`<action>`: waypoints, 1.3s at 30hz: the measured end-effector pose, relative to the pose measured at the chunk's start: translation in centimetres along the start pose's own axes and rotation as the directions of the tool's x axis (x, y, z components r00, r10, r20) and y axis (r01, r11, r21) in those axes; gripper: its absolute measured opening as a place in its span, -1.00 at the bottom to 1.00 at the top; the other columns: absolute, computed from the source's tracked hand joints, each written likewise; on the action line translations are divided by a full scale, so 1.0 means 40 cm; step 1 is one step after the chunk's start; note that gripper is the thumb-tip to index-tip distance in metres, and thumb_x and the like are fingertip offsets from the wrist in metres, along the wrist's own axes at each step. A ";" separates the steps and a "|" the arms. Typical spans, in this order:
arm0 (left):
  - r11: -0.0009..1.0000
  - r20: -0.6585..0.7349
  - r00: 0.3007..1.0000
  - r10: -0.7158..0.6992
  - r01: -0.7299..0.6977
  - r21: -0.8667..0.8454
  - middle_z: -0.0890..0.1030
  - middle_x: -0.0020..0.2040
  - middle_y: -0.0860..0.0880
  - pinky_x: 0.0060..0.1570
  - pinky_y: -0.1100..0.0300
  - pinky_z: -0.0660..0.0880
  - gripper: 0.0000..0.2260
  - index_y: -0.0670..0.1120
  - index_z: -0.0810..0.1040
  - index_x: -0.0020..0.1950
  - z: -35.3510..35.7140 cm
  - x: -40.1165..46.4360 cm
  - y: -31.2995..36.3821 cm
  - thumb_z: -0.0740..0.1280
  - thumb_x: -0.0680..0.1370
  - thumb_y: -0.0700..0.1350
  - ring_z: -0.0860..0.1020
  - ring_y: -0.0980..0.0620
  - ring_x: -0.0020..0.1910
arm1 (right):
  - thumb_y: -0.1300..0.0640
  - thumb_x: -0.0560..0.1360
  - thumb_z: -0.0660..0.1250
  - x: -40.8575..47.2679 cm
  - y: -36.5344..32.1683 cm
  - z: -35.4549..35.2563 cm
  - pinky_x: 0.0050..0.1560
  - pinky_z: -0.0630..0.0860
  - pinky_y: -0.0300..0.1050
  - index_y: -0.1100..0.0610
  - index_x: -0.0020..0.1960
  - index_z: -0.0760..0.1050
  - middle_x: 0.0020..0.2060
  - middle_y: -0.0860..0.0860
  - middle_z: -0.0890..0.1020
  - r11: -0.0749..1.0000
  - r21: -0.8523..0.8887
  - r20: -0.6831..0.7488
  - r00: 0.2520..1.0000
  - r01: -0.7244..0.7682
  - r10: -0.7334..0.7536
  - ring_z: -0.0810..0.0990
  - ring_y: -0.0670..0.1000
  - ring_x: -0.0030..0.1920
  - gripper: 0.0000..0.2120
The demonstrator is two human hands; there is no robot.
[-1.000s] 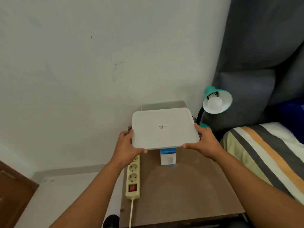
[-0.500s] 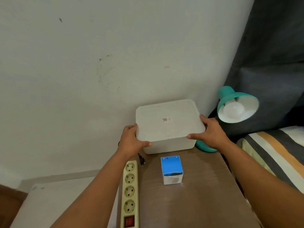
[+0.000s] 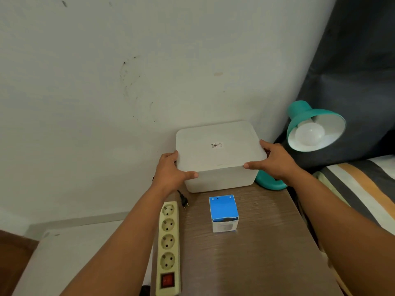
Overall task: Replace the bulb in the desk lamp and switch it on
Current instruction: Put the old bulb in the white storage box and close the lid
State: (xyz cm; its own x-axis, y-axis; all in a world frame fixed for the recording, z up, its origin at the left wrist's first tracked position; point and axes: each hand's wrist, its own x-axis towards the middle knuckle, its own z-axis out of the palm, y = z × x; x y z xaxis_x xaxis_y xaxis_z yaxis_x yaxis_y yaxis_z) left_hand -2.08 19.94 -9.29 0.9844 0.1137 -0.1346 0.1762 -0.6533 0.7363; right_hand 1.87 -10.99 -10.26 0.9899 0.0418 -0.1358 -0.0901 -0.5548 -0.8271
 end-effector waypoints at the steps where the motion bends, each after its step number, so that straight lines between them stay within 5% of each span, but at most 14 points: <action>1: 1.000 0.003 1.000 -0.010 0.010 0.010 0.40 0.31 -0.06 0.30 -0.03 0.48 -0.10 -0.11 0.43 0.43 -0.001 -0.005 0.003 0.64 0.18 0.16 0.46 -0.05 0.26 | -0.06 0.18 0.66 -0.003 -0.002 -0.001 0.28 0.47 -0.01 0.18 0.51 0.28 0.29 0.04 0.49 1.000 0.001 0.005 1.000 -0.005 0.005 0.49 0.04 0.25 0.03; 4: 1.000 0.003 1.000 -0.018 0.018 0.019 0.41 0.31 -0.06 0.28 -0.05 0.50 0.04 -0.14 0.42 0.43 0.001 -0.009 0.000 0.56 0.06 0.30 0.46 -0.07 0.29 | 0.06 0.26 0.64 -0.008 -0.001 -0.003 0.04 0.48 -0.12 0.17 0.47 0.34 0.18 0.02 0.53 1.000 0.000 0.013 1.000 -0.006 0.006 0.50 0.02 0.14 -0.13; 8: 0.999 0.002 1.000 -0.024 0.023 0.032 0.35 0.40 -0.08 0.37 -0.05 0.41 -0.04 -0.15 0.28 0.54 0.000 -0.024 0.008 0.64 0.26 0.08 0.39 -0.08 0.38 | 0.02 0.26 0.64 -0.016 -0.006 -0.005 -0.25 0.41 -0.25 0.12 0.41 0.41 0.14 0.05 0.57 0.999 -0.033 0.023 1.000 0.000 0.001 0.53 0.03 0.05 -0.20; 13: 0.999 -0.008 1.000 -0.024 0.024 0.046 0.35 0.41 -0.09 0.39 -0.04 0.38 -0.06 -0.17 0.28 0.54 0.004 -0.026 0.005 0.64 0.29 0.06 0.38 -0.10 0.40 | -0.05 0.21 0.65 -0.022 -0.007 -0.003 0.28 0.45 -0.01 0.12 0.49 0.32 0.28 0.08 0.49 0.999 -0.039 0.008 1.000 -0.014 0.015 0.48 0.08 0.26 -0.05; 17: 0.998 -0.022 1.000 -0.007 0.008 0.066 0.37 0.40 -0.11 0.38 -0.03 0.38 -0.12 -0.16 0.31 0.52 0.005 -0.022 0.010 0.62 0.31 0.05 0.38 -0.11 0.38 | 0.01 0.27 0.63 -0.025 -0.013 0.008 0.22 0.39 -0.11 0.17 0.50 0.30 0.29 0.08 0.45 0.998 -0.066 -0.031 1.000 -0.001 -0.001 0.45 0.10 0.27 -0.09; 23: 0.998 -0.051 0.998 0.034 -0.031 0.061 0.44 0.35 -0.13 0.32 0.02 0.40 -0.31 -0.16 0.45 0.38 0.007 -0.007 0.021 0.62 0.33 0.01 0.41 -0.11 0.33 | -0.11 0.22 0.63 -0.010 -0.014 0.018 0.33 0.45 0.09 0.15 0.48 0.33 0.29 0.12 0.46 0.996 -0.081 -0.062 0.997 -0.043 0.038 0.47 0.14 0.28 -0.05; 30: 0.998 -0.024 0.999 0.021 -0.019 0.063 0.36 0.47 -0.14 0.41 -0.01 0.34 -0.19 -0.19 0.30 0.52 0.012 -0.007 0.013 0.59 0.38 0.00 0.36 -0.13 0.42 | -0.22 0.21 0.60 -0.002 -0.002 0.028 0.39 0.40 0.17 0.15 0.55 0.20 0.37 0.16 0.39 0.980 -0.176 -0.069 0.994 -0.096 0.085 0.42 0.18 0.35 0.08; 34: 1.000 -0.026 1.000 0.000 -0.001 -0.030 0.41 0.42 -0.10 0.35 0.10 0.36 -0.23 -0.15 0.29 0.53 0.016 -0.033 0.011 0.56 0.42 -0.05 0.41 -0.10 0.38 | -0.13 0.33 0.56 -0.036 -0.022 0.037 0.37 0.38 0.09 0.15 0.47 0.32 0.31 0.19 0.38 0.979 -0.193 -0.108 0.993 -0.065 0.045 0.41 0.20 0.32 -0.16; 39: 0.993 -0.011 1.000 -0.011 0.010 -0.119 0.39 0.47 0.01 0.39 0.07 0.38 -0.24 0.00 0.09 0.62 0.038 -0.091 -0.016 0.44 0.54 0.03 0.41 -0.02 0.41 | 0.05 0.45 0.46 -0.157 -0.002 0.107 0.34 0.41 0.08 0.10 0.48 0.30 0.30 0.14 0.43 0.998 -0.062 -0.329 0.944 0.001 -0.021 0.45 0.14 0.29 -0.34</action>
State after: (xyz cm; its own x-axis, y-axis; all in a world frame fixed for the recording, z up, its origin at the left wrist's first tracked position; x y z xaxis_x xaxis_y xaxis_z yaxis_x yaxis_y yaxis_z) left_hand -5.79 18.80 -10.30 0.9823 0.1294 -0.1358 0.1853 -0.5587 0.8084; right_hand -4.79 -7.67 -11.67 0.9725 -0.2223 0.0691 -0.0821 -0.6051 -0.7919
